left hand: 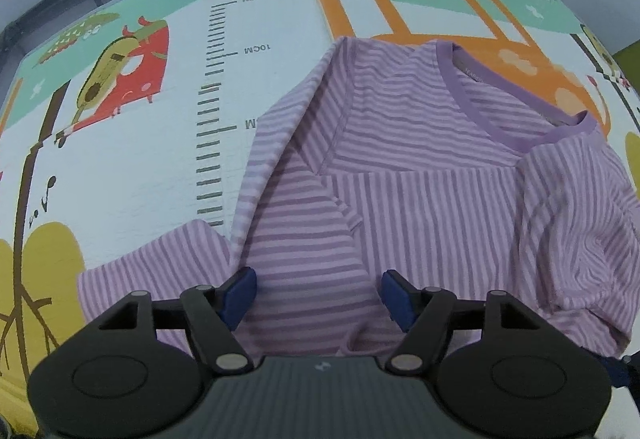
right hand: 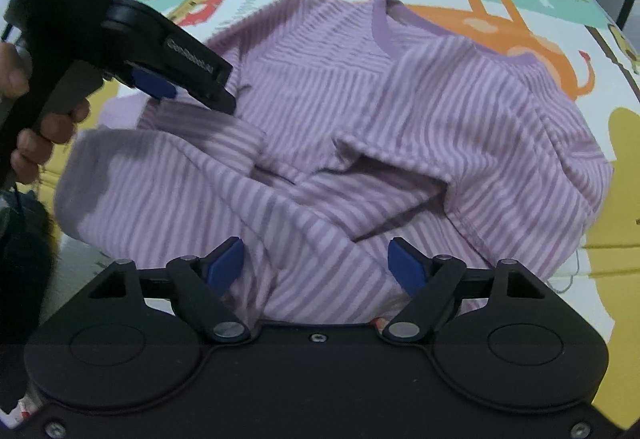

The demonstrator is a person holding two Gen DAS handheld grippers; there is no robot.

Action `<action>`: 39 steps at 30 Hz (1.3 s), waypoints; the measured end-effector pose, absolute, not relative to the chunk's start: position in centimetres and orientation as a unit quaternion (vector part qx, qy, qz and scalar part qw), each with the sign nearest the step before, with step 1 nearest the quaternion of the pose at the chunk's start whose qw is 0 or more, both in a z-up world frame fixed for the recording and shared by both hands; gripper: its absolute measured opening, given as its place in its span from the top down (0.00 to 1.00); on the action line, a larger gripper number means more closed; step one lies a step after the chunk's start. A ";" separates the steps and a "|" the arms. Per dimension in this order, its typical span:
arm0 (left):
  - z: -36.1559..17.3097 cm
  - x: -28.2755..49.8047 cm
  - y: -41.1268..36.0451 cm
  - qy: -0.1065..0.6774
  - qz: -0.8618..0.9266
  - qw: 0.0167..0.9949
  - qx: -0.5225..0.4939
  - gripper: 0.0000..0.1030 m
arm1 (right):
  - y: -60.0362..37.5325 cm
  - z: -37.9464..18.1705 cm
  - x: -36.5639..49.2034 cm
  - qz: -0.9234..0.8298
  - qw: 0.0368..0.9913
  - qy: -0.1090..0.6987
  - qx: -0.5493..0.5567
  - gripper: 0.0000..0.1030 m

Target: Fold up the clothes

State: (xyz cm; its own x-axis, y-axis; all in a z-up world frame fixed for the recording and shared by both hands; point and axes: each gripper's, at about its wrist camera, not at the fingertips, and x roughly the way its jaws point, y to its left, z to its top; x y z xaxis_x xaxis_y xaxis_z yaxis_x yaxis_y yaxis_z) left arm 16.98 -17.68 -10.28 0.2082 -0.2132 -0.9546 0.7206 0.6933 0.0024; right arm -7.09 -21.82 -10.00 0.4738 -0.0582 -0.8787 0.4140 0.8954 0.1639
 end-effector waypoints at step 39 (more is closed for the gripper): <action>-9.0 4.7 -14.9 0.572 -0.336 0.708 0.241 0.71 | -25.8 -9.1 -17.0 -0.128 0.827 0.515 0.185 0.83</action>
